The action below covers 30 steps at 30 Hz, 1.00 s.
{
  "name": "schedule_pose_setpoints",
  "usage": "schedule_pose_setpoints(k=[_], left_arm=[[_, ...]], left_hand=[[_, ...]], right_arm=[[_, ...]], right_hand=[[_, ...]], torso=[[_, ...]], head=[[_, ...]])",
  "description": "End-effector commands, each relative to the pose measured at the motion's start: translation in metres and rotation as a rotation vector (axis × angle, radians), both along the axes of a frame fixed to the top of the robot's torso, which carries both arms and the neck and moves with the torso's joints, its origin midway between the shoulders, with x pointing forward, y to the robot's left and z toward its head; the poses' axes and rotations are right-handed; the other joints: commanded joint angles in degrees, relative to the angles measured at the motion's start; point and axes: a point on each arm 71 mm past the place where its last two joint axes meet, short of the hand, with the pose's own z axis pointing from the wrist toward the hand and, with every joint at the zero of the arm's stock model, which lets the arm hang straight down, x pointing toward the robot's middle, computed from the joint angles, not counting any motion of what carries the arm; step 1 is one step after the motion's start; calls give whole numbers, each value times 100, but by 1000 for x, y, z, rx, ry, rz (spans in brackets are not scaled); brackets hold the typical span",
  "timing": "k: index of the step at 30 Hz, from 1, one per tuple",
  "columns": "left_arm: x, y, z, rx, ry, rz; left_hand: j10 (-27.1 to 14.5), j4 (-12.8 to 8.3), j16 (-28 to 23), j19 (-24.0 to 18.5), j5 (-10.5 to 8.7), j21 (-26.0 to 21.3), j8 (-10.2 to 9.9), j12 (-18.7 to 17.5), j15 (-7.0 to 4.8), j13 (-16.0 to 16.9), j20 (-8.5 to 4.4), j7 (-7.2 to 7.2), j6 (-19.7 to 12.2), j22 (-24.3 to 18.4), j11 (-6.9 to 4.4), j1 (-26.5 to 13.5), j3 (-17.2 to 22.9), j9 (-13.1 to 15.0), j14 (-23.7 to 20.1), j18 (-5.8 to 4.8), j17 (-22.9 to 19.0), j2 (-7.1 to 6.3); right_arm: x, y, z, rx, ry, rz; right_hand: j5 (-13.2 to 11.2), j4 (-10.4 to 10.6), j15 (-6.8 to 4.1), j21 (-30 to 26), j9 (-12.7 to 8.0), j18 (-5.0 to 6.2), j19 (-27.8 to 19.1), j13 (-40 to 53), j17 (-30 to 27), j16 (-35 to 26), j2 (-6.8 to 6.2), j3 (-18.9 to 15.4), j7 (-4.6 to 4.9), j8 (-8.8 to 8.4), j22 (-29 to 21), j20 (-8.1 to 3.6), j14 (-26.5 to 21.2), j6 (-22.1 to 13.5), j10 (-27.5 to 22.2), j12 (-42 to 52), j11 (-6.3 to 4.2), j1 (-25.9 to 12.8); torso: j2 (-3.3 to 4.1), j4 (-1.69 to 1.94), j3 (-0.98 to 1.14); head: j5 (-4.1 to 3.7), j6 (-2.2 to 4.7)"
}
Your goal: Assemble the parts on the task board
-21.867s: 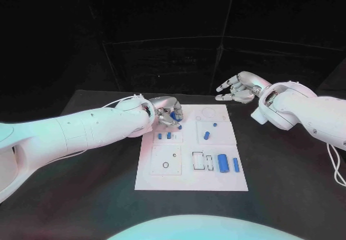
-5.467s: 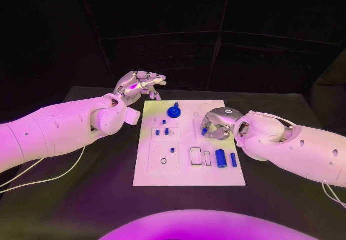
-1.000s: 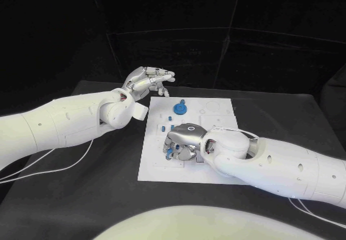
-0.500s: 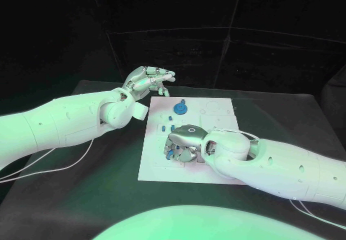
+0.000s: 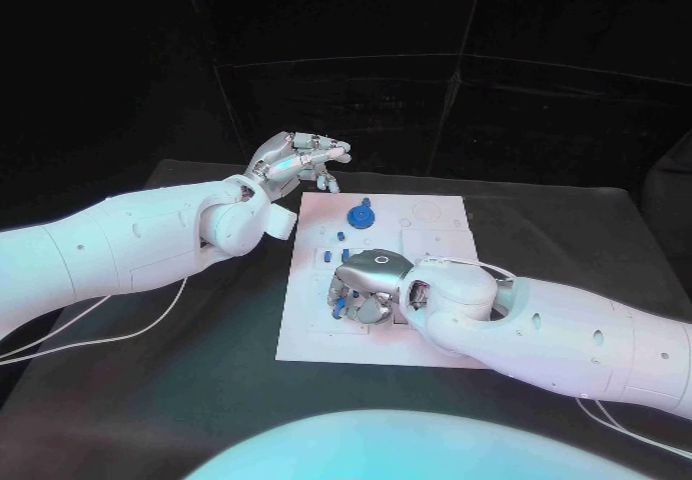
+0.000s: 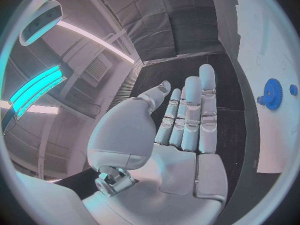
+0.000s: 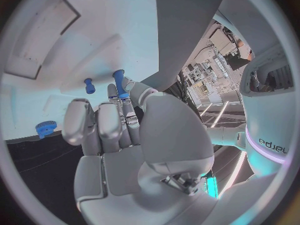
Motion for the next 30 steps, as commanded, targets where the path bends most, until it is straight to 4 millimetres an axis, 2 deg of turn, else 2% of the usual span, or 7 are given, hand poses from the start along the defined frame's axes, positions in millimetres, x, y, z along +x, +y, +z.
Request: schedule_pose_setpoints(k=[1, 18, 30], left_arm=[[0, -1, 2, -11, -2, -9], [0, 0, 2, -10, -1, -8], [0, 0, 2, -10, -1, -8]], left_hand=[[-30, -23, 7, 44, -14, -32, -25, 20, -8, -7, -2, 16, -10, -7, 1, 48, -21, -1, -41, 78, -6, 16], [-30, -23, 7, 44, -14, -32, -25, 20, -8, -7, -2, 16, -10, -7, 1, 48, -21, -1, -41, 78, -6, 16], [-38, -40, 14, 52, -14, -44, -23, 31, -8, -7, -3, 17, -9, -20, 3, 62, -32, 1, -45, 78, -21, 25]], right_arm=[[1, 1, -1, -28, -12, -5], [-4, 6, 2, -14, -17, 20], [-6, 6, 3, 2, -20, 23]], right_hand=[[20, 25, 56, -56, -2, -3, -48, 5, -26, -48, -41, -41, 3, 0, -31, 17, 54, -80, -89, -12, 12, -67], [116, 72, 37, -69, 2, 5, -52, 30, -20, -33, -106, -127, -43, 3, -43, 23, 53, -186, -33, 102, -25, -173], [181, 106, 26, -76, -4, 4, -49, 17, -33, -33, -159, -204, -61, -3, -49, 7, 52, -325, -71, 101, -31, -231]], torso=[[1, 1, -1], [4, -2, 6], [-1, 1, 2]], head=[[-1, -6], [9, -21], [6, -33]])
